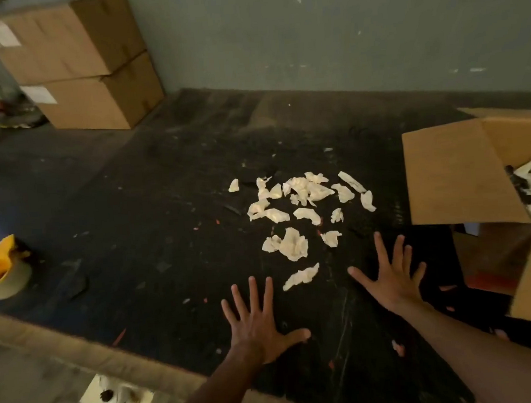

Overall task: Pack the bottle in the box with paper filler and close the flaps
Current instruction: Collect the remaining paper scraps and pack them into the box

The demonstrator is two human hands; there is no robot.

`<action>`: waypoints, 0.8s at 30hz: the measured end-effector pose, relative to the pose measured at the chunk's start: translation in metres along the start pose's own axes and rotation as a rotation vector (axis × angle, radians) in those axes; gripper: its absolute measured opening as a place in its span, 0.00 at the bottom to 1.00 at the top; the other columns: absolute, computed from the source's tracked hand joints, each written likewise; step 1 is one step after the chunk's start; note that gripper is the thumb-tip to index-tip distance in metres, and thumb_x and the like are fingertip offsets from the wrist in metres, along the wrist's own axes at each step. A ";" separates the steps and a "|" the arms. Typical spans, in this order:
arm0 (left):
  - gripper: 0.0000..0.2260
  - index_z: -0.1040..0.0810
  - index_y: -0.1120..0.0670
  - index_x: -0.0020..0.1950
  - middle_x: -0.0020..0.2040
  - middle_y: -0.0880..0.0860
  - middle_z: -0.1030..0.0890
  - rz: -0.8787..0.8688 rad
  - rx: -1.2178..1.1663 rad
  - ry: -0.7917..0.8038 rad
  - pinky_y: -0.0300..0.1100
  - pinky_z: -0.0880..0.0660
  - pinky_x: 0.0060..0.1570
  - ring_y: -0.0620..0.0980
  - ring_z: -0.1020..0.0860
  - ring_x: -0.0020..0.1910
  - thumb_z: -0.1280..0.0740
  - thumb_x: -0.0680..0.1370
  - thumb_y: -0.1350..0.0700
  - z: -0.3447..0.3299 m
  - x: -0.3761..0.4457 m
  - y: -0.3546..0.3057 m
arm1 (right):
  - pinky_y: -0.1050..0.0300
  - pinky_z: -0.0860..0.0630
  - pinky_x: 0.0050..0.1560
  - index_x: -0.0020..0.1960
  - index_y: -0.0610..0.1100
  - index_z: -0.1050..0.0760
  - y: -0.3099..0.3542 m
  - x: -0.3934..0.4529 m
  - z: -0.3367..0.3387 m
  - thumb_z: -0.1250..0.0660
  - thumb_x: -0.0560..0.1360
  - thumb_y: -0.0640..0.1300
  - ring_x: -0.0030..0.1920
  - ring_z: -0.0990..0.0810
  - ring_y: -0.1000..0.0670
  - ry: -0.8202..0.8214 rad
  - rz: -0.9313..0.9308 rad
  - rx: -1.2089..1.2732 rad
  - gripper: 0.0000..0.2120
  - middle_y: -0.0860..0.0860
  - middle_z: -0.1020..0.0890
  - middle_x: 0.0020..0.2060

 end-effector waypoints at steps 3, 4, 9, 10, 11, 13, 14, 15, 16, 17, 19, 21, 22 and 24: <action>0.60 0.75 0.44 0.75 0.76 0.55 0.74 -0.068 0.028 -0.026 0.71 0.68 0.69 0.66 0.74 0.73 0.52 0.56 0.14 0.016 0.046 -0.014 | 0.31 0.61 0.74 0.76 0.60 0.72 0.019 0.043 0.007 0.52 0.71 0.77 0.79 0.64 0.40 -0.030 -0.058 0.011 0.45 0.43 0.67 0.78; 0.60 0.75 0.44 0.75 0.76 0.55 0.74 -0.083 0.028 -0.033 0.71 0.68 0.69 0.65 0.73 0.73 0.52 0.56 0.14 0.022 0.061 -0.019 | 0.31 0.62 0.74 0.76 0.60 0.71 0.026 0.055 0.007 0.54 0.72 0.76 0.79 0.63 0.40 -0.030 -0.054 0.014 0.43 0.44 0.67 0.78; 0.59 0.78 0.45 0.73 0.77 0.56 0.73 -0.077 -0.016 -0.114 0.66 0.66 0.72 0.64 0.70 0.75 0.50 0.59 0.15 0.054 0.124 -0.028 | 0.40 0.64 0.76 0.80 0.56 0.60 0.070 0.080 -0.003 0.59 0.76 0.72 0.79 0.63 0.48 -0.017 0.134 0.024 0.37 0.48 0.60 0.80; 0.59 0.78 0.45 0.73 0.77 0.56 0.72 -0.076 -0.021 -0.132 0.66 0.65 0.73 0.64 0.69 0.76 0.51 0.59 0.15 0.060 0.134 -0.027 | 0.41 0.64 0.77 0.80 0.56 0.56 0.080 0.078 -0.005 0.58 0.77 0.70 0.79 0.61 0.50 -0.015 0.206 0.054 0.36 0.49 0.57 0.80; 0.58 0.77 0.45 0.74 0.77 0.56 0.72 -0.081 -0.027 -0.145 0.66 0.64 0.73 0.64 0.69 0.76 0.51 0.59 0.15 0.067 0.144 -0.024 | 0.42 0.62 0.78 0.80 0.56 0.53 0.090 0.076 -0.006 0.55 0.78 0.68 0.79 0.60 0.52 -0.010 0.273 0.111 0.33 0.51 0.54 0.80; 0.58 0.76 0.44 0.74 0.77 0.56 0.73 -0.101 -0.061 -0.160 0.66 0.61 0.74 0.64 0.69 0.76 0.50 0.60 0.16 0.081 0.165 -0.016 | 0.43 0.51 0.79 0.78 0.57 0.46 0.104 0.074 0.000 0.50 0.80 0.64 0.78 0.52 0.56 -0.048 0.349 0.268 0.29 0.53 0.46 0.80; 0.58 0.76 0.44 0.75 0.77 0.55 0.73 -0.114 -0.081 -0.167 0.66 0.61 0.74 0.64 0.69 0.76 0.48 0.60 0.16 0.089 0.175 -0.010 | 0.43 0.45 0.77 0.77 0.57 0.43 0.107 0.077 0.009 0.48 0.80 0.63 0.77 0.47 0.56 -0.128 0.351 0.338 0.27 0.53 0.41 0.78; 0.59 0.76 0.43 0.74 0.77 0.54 0.74 -0.128 -0.092 -0.173 0.66 0.61 0.74 0.63 0.70 0.75 0.46 0.60 0.16 0.098 0.184 -0.003 | 0.44 0.40 0.75 0.75 0.57 0.40 0.108 0.082 0.020 0.48 0.79 0.63 0.75 0.42 0.55 -0.239 0.323 0.387 0.26 0.53 0.36 0.75; 0.59 0.76 0.42 0.74 0.76 0.54 0.75 -0.140 -0.086 -0.180 0.67 0.61 0.73 0.63 0.72 0.75 0.45 0.59 0.17 0.107 0.193 0.004 | 0.44 0.37 0.72 0.74 0.57 0.38 0.107 0.092 0.032 0.48 0.78 0.63 0.74 0.38 0.53 -0.345 0.261 0.412 0.26 0.52 0.33 0.73; 0.60 0.76 0.42 0.74 0.76 0.53 0.76 -0.153 -0.062 -0.186 0.68 0.62 0.72 0.63 0.73 0.74 0.44 0.58 0.17 0.117 0.203 0.011 | 0.42 0.36 0.71 0.73 0.57 0.37 0.106 0.107 0.042 0.49 0.78 0.64 0.73 0.37 0.50 -0.416 0.172 0.412 0.26 0.51 0.32 0.72; 0.63 0.77 0.42 0.73 0.74 0.54 0.78 -0.192 0.010 -0.172 0.71 0.63 0.71 0.63 0.75 0.73 0.43 0.56 0.16 0.136 0.221 0.025 | 0.35 0.42 0.73 0.76 0.58 0.41 0.103 0.141 0.056 0.51 0.78 0.66 0.76 0.42 0.44 -0.397 -0.034 0.350 0.28 0.47 0.38 0.76; 0.64 0.77 0.42 0.73 0.73 0.54 0.79 -0.236 0.059 -0.143 0.72 0.64 0.70 0.64 0.76 0.72 0.42 0.53 0.15 0.153 0.241 0.037 | 0.28 0.54 0.74 0.78 0.62 0.48 0.103 0.178 0.060 0.52 0.77 0.69 0.79 0.53 0.41 -0.230 -0.198 0.307 0.31 0.47 0.50 0.80; 0.65 0.77 0.41 0.73 0.73 0.53 0.80 -0.250 0.063 -0.129 0.72 0.64 0.70 0.64 0.77 0.71 0.41 0.53 0.15 0.161 0.252 0.042 | 0.26 0.58 0.73 0.77 0.65 0.51 0.104 0.195 0.061 0.53 0.76 0.72 0.79 0.58 0.40 -0.146 -0.234 0.319 0.32 0.49 0.55 0.80; 0.65 0.79 0.39 0.71 0.72 0.52 0.81 -0.261 0.030 -0.083 0.72 0.64 0.69 0.64 0.76 0.72 0.38 0.53 0.17 0.175 0.273 0.052 | 0.24 0.60 0.71 0.76 0.69 0.56 0.110 0.222 0.063 0.56 0.73 0.76 0.79 0.63 0.39 0.009 -0.221 0.313 0.34 0.51 0.60 0.80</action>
Point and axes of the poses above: each hand's wrist, its own x-axis towards the middle knuckle, its own z-axis out of the back of the hand, y = z × x, the point moved 5 cm from there along x, towards the middle knuckle
